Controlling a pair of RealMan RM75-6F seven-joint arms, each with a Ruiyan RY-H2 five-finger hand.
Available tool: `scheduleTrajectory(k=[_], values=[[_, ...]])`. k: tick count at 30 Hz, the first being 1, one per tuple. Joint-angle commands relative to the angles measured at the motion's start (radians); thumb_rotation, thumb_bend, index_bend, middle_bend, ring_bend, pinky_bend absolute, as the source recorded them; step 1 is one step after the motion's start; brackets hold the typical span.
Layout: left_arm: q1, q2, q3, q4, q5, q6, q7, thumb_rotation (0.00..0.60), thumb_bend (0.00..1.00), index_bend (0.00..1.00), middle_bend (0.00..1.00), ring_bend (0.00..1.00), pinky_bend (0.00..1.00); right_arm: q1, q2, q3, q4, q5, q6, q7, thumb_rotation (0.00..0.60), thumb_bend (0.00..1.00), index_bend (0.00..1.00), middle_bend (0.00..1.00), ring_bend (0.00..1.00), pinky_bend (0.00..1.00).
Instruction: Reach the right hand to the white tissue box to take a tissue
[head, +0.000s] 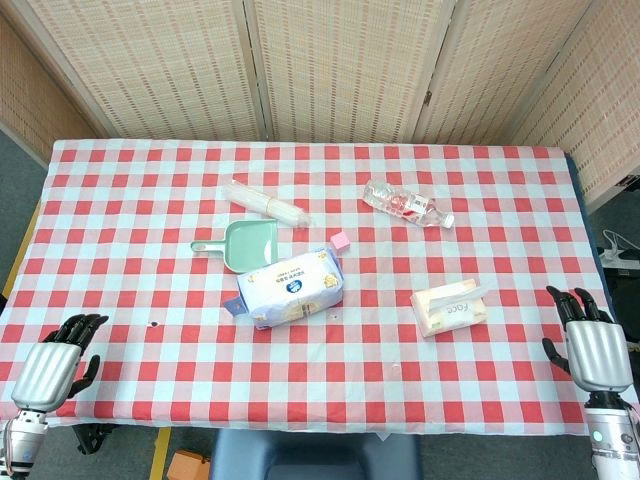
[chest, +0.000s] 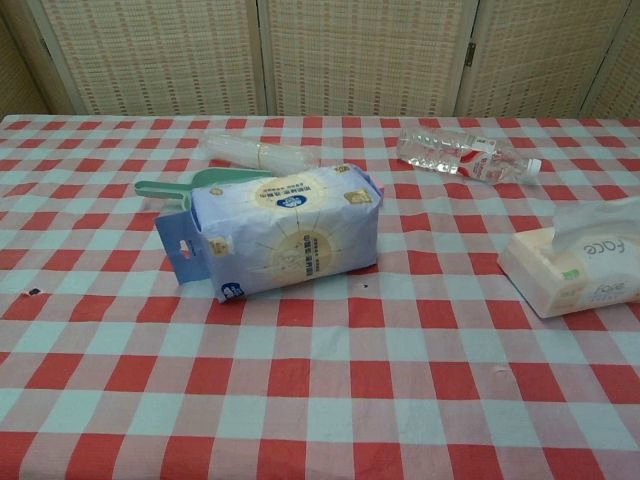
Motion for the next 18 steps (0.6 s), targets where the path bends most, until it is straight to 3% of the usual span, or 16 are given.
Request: scheduleTrajectory(k=[1,13,18], values=[[0.0,0.0,0.001,0.0,0.003,0.001,-0.001,0.6,0.53,0.18,0.17,0.13,0.38,-0.001,0.0,-0.002,0.0,-0.005,0.005,0.0,0.6,0.2,0.14,0.23,0.11,0.41],[-0.001,0.0,0.004,-0.003,0.005,-0.001,0.0,0.6,0.53,0.18,0.18,0.14,0.38,0.002,-0.016,-0.003,0.045,-0.054,0.031,0.04,0.6,0.2,0.15,0.23,0.11,0.42],[0.0,0.002,0.007,-0.01,0.015,0.005,0.007,0.6,0.53,0.18,0.18,0.14,0.38,0.02,-0.043,0.003,0.09,-0.065,0.02,0.051,0.6,0.2,0.16,0.25,0.16,0.5]])
